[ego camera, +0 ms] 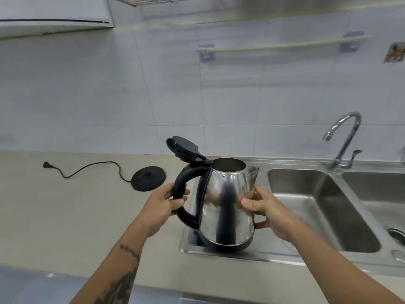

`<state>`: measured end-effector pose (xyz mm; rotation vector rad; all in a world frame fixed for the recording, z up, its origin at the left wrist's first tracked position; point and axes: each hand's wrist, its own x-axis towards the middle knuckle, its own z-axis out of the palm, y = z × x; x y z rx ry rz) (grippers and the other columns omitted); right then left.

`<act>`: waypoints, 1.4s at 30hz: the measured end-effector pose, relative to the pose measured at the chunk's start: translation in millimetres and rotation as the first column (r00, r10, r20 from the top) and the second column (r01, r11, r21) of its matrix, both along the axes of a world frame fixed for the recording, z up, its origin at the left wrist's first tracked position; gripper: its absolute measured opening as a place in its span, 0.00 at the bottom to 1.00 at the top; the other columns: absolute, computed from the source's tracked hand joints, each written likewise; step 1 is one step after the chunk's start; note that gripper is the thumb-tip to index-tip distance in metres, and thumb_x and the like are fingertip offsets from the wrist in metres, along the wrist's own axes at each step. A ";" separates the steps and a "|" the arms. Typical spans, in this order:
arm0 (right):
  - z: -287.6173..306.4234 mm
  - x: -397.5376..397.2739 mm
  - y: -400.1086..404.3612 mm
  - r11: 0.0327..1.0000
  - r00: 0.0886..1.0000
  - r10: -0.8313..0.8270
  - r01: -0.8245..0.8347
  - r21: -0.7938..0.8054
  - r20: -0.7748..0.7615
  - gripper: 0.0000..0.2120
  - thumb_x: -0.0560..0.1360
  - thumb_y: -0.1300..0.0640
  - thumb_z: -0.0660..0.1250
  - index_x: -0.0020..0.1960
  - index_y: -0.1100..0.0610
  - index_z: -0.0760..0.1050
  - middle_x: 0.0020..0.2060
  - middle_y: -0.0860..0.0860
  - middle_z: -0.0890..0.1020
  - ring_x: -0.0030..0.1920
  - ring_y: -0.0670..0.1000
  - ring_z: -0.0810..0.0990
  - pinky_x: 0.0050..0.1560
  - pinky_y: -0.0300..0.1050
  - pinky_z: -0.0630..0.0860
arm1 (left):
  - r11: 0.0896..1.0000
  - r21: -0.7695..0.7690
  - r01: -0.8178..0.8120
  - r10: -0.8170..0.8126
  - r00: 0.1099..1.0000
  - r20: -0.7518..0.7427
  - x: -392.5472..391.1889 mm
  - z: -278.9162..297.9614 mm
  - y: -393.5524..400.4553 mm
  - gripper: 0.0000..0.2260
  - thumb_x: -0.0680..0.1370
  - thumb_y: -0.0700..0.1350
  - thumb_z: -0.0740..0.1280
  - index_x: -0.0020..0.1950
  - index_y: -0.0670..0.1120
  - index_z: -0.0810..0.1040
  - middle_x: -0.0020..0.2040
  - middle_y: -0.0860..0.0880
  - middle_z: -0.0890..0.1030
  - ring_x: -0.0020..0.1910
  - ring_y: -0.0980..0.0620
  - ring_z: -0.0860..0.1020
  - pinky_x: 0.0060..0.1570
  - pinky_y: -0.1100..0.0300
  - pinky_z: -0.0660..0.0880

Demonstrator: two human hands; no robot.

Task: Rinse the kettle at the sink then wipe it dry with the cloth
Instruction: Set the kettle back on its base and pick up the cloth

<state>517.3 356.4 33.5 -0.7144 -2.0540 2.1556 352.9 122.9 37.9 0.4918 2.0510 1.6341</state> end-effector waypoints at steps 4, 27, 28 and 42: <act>-11.5 -48.4 -52.3 0.999 0.999 -0.033 0.033 0.003 0.009 0.18 0.71 0.57 0.76 0.59 0.55 0.75 0.42 0.46 0.82 0.45 0.51 0.79 0.56 0.64 0.77 | 1.000 -0.020 0.016 -0.017 1.000 -0.016 -52.0 -4.8 -49.1 0.18 0.77 0.30 0.66 0.58 0.51 0.81 0.53 0.52 0.86 0.56 0.51 0.83 0.59 0.48 0.78; -45.3 -164.8 -168.9 0.995 0.995 -0.097 0.096 0.025 0.037 0.26 0.73 0.67 0.74 0.60 0.40 0.76 0.53 0.53 0.82 0.54 0.52 0.82 0.64 0.64 0.75 | 0.992 0.008 -0.124 0.123 0.991 0.044 -162.4 -65.4 -141.0 0.20 0.76 0.28 0.66 0.52 0.53 0.82 0.54 0.50 0.85 0.56 0.51 0.82 0.65 0.47 0.75; -46.0 -166.6 -168.7 0.995 0.995 -0.093 0.092 0.023 0.030 0.26 0.73 0.67 0.74 0.61 0.40 0.76 0.52 0.54 0.82 0.54 0.52 0.82 0.62 0.62 0.77 | 0.991 0.017 -0.129 0.128 0.990 0.053 -163.0 -67.6 -141.2 0.20 0.76 0.27 0.65 0.53 0.52 0.82 0.55 0.50 0.85 0.56 0.51 0.82 0.65 0.47 0.74; -64.8 -176.9 -161.6 0.997 0.999 -0.026 0.023 0.074 0.038 0.27 0.67 0.69 0.76 0.63 0.55 0.73 0.42 0.44 0.85 0.58 0.56 0.84 0.67 0.61 0.77 | 0.989 0.013 -0.147 0.147 0.989 0.007 -174.0 -83.7 -138.6 0.20 0.75 0.28 0.65 0.51 0.54 0.81 0.55 0.48 0.84 0.58 0.48 0.80 0.61 0.56 0.73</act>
